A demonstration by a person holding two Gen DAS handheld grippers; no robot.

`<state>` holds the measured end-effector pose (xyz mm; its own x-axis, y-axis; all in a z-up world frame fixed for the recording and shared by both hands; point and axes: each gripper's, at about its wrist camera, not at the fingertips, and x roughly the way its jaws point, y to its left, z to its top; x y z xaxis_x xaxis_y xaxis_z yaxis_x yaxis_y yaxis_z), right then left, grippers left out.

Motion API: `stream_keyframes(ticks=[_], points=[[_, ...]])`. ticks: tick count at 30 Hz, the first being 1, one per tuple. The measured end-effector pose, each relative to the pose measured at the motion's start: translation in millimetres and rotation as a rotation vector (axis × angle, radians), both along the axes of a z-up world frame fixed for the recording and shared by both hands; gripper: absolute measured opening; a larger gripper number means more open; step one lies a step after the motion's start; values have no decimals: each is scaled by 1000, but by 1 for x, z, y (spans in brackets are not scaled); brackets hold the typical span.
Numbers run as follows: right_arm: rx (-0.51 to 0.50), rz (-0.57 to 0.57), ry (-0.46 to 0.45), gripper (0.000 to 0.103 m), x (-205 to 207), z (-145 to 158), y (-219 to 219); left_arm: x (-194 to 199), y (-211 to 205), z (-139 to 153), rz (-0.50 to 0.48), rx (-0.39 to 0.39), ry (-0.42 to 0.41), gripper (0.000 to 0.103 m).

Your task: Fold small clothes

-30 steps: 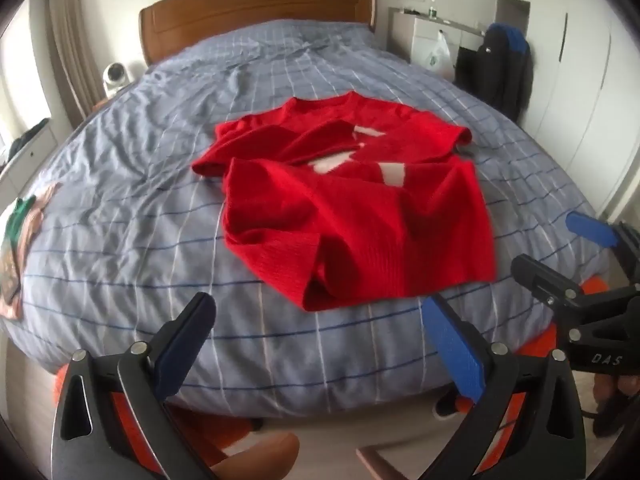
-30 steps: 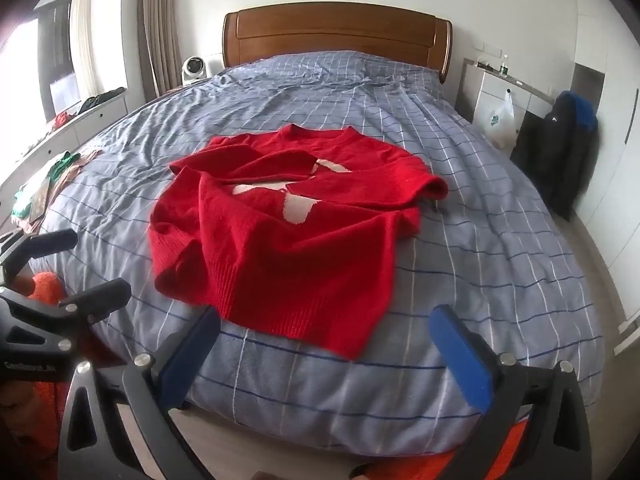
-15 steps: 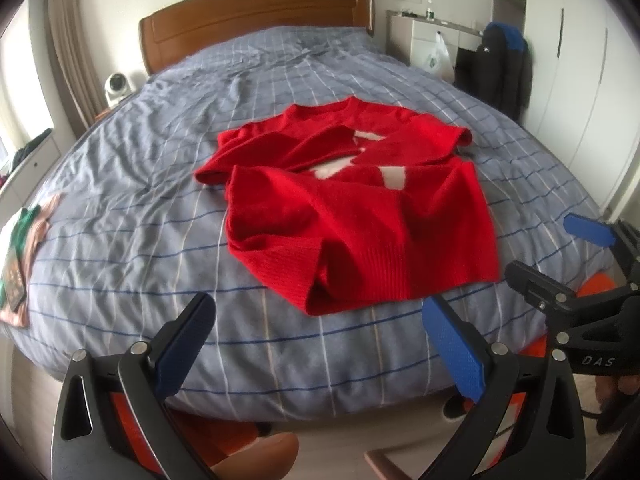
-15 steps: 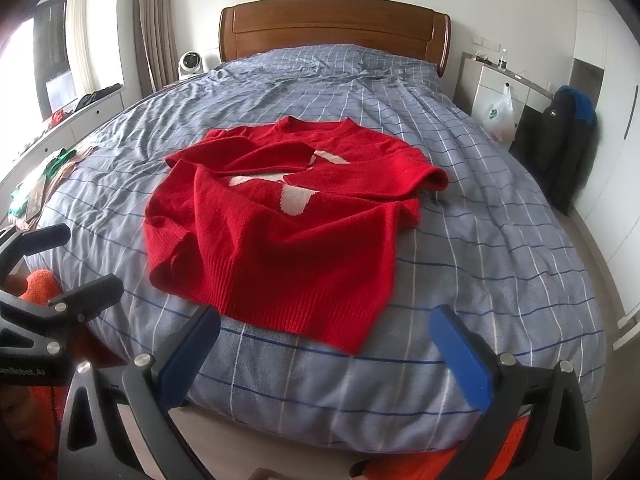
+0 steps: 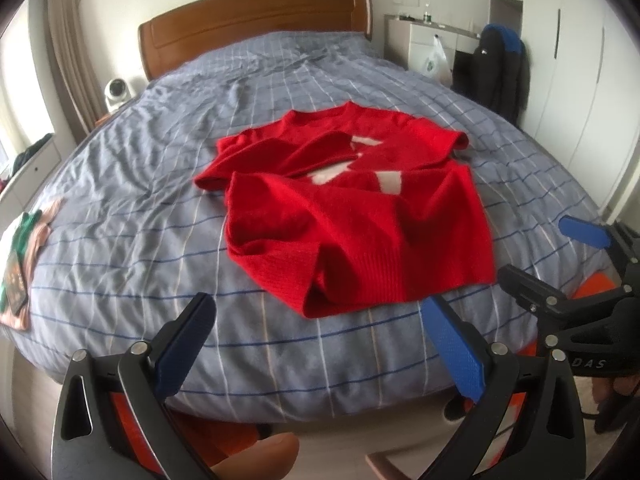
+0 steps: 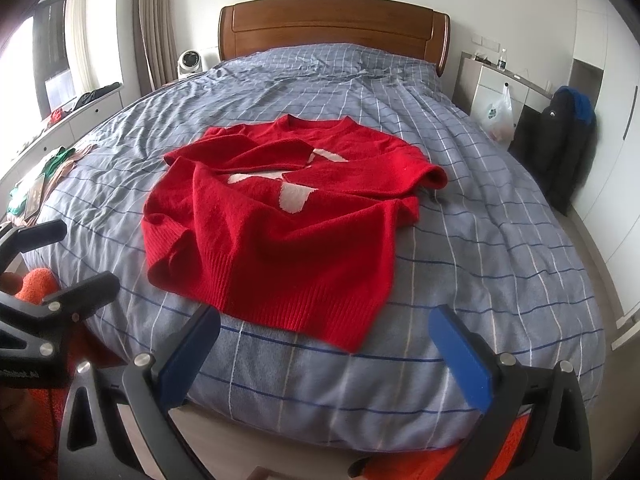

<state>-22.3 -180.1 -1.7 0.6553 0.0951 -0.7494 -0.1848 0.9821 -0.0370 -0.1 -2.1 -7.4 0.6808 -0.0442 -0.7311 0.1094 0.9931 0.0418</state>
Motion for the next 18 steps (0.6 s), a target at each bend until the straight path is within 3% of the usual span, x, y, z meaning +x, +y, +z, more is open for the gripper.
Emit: stream_keyframes(ticks=[18], points=[[-3,-1,-1,103,1,0,-1,-3,-3,2,-5,9,-6,103]])
